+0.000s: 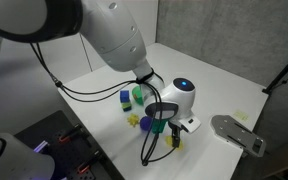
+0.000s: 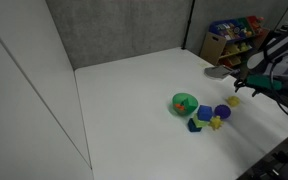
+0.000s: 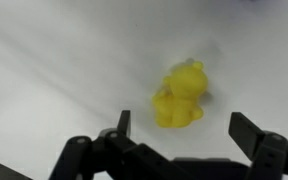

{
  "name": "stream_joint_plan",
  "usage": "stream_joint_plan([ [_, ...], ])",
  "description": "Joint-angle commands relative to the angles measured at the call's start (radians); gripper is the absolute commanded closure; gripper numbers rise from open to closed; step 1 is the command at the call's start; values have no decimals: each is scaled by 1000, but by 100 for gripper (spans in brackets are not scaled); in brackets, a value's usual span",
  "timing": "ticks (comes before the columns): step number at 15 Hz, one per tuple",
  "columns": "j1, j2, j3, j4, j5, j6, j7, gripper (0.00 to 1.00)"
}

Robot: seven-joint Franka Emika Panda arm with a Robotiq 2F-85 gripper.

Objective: Shift the yellow item from the table to the bowl

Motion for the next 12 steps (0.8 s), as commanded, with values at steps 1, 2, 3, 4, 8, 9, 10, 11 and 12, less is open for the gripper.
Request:
stream_joint_plan([
  [1, -11, 75, 11, 73, 14, 9, 27, 0],
  [2, -10, 94, 11, 87, 15, 11, 33, 0],
  [3, -12, 109, 15, 99, 17, 10, 35, 0],
  [4, -14, 126, 19, 112, 18, 11, 35, 0],
  [8, -31, 178, 52, 160, 35, 10, 20, 0],
  [9, -34, 189, 60, 168, 40, 14, 15, 0],
  [10, -37, 198, 66, 177, 45, 12, 13, 0],
  [11, -37, 207, 69, 186, 48, 12, 12, 0],
  [12, -40, 215, 73, 193, 50, 13, 9, 0],
])
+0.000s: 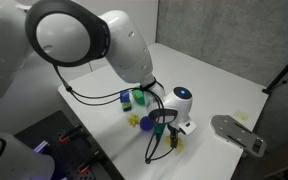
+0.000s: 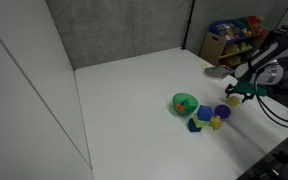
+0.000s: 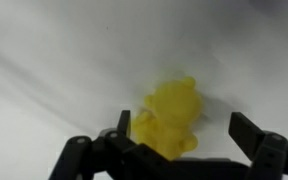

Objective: Shift the yellow item from the table to the bowl

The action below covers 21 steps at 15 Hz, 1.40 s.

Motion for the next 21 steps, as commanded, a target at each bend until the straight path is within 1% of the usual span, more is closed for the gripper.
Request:
stream_joint_plan([
  [1, -38, 38, 37, 53, 26, 7, -18, 0],
  [6, -60, 61, 61, 79, 29, 9, -28, 0],
  [7, -62, 66, 63, 82, 29, 9, -30, 3],
  [8, -64, 68, 65, 84, 28, 9, -30, 25],
  [10, -66, 67, 67, 85, 28, 2, -31, 29],
  [14, -54, 53, 57, 77, 19, -7, -24, 64],
  [16, -49, 19, 61, 60, 18, -13, -30, 77],
  [19, -18, -38, 50, 34, 5, -13, -25, 81],
  [21, 17, -84, 39, 17, -9, -10, -18, 81],
])
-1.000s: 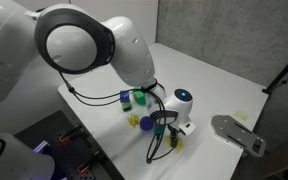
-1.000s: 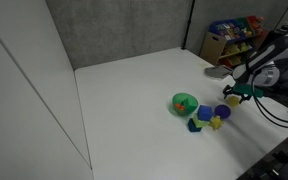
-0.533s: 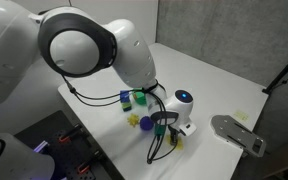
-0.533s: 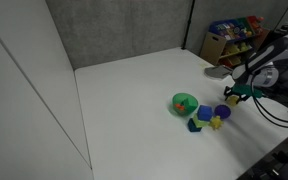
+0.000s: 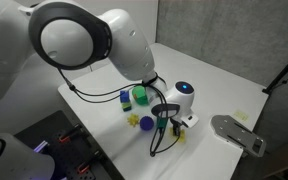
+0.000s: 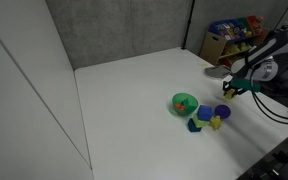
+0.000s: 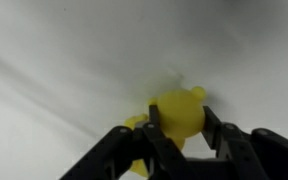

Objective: Shift the yellow item from the table to the bowl

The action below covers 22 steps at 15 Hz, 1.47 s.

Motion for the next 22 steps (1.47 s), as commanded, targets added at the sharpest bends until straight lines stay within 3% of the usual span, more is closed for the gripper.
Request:
stream_joint_plan([
  [1, 54, -110, -16, -53, -19, -11, -8, 81],
  [8, 181, -244, -21, -93, -77, -9, 1, 81],
  [14, 271, -265, 19, -93, -141, -1, -17, 81],
  [22, 298, -241, 118, -72, -145, -21, -76, 81],
])
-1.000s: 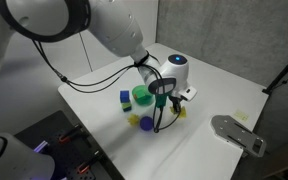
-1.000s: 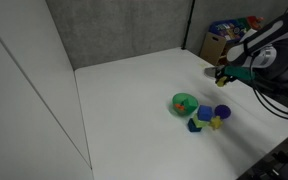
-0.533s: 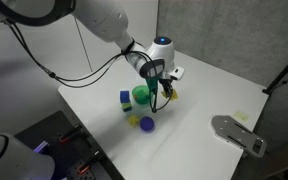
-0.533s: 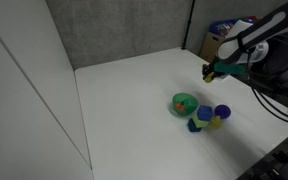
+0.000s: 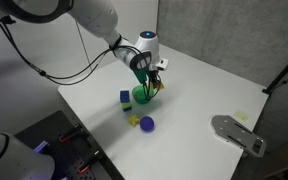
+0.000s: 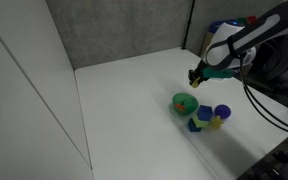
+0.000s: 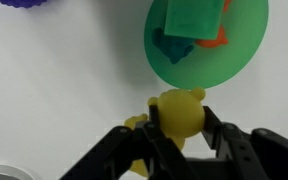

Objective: Shift the yellow item from the table to the bowl

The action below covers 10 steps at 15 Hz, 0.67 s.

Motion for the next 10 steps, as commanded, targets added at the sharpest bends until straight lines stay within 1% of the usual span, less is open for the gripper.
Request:
stream_joint_plan([
  [1, -16, 0, 46, -2, 2, -15, -57, 81],
  [10, -29, 77, 125, -5, 15, 36, -137, 81],
])
